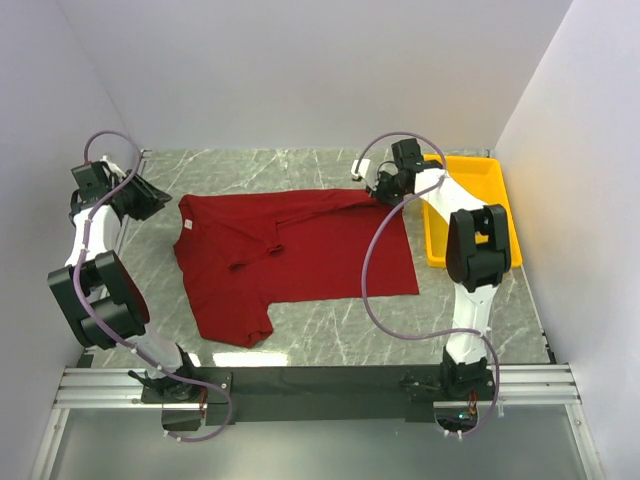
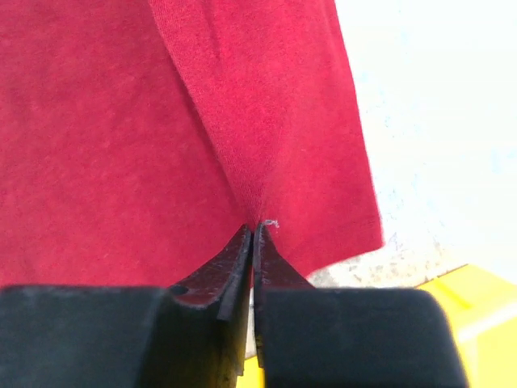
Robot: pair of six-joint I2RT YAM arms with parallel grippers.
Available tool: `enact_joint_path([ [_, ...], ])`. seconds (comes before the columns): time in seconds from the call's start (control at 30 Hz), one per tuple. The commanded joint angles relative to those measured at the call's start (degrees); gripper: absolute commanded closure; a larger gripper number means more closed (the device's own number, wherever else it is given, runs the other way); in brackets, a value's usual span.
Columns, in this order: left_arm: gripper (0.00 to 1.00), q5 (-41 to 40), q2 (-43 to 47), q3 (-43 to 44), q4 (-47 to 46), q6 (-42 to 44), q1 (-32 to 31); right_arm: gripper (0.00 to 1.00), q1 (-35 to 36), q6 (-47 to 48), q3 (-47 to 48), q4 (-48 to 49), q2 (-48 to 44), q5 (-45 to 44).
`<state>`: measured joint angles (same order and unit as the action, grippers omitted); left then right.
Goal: Fold and stack the t-shirts
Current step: Fold the tshirt
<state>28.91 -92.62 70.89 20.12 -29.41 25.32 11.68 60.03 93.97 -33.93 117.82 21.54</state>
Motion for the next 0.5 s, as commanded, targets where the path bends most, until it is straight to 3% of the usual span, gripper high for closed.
enact_joint_path([
  [0.0, 0.59, 2.6, 2.7, -0.7, 0.5, 1.9, 0.3, 0.91, -0.3, 1.0, -3.5, 1.4, -4.4, 0.1],
  [0.1, 0.59, 2.9, 2.8, -0.9, 1.2, 2.7, 0.3, 0.74, -0.3, 1.7, -4.9, -0.7, -4.3, -0.4],
  [0.13, 0.59, 3.4, 2.7, -0.9, 1.5, 2.9, 0.3, 0.64, -0.3, 1.5, -5.5, -0.8, -4.6, -0.5],
  [0.33, 0.59, 4.3, 3.4, -2.5, 3.3, 5.1, 0.3, 0.6, -3.0, -2.2, -5.1, -2.5, -7.2, 4.9],
  [0.47, 0.59, 4.5, 4.8, -4.6, 3.2, 5.3, 0.3, 0.61, -5.1, -16.8, 4.5, -0.3, -1.3, 1.0],
])
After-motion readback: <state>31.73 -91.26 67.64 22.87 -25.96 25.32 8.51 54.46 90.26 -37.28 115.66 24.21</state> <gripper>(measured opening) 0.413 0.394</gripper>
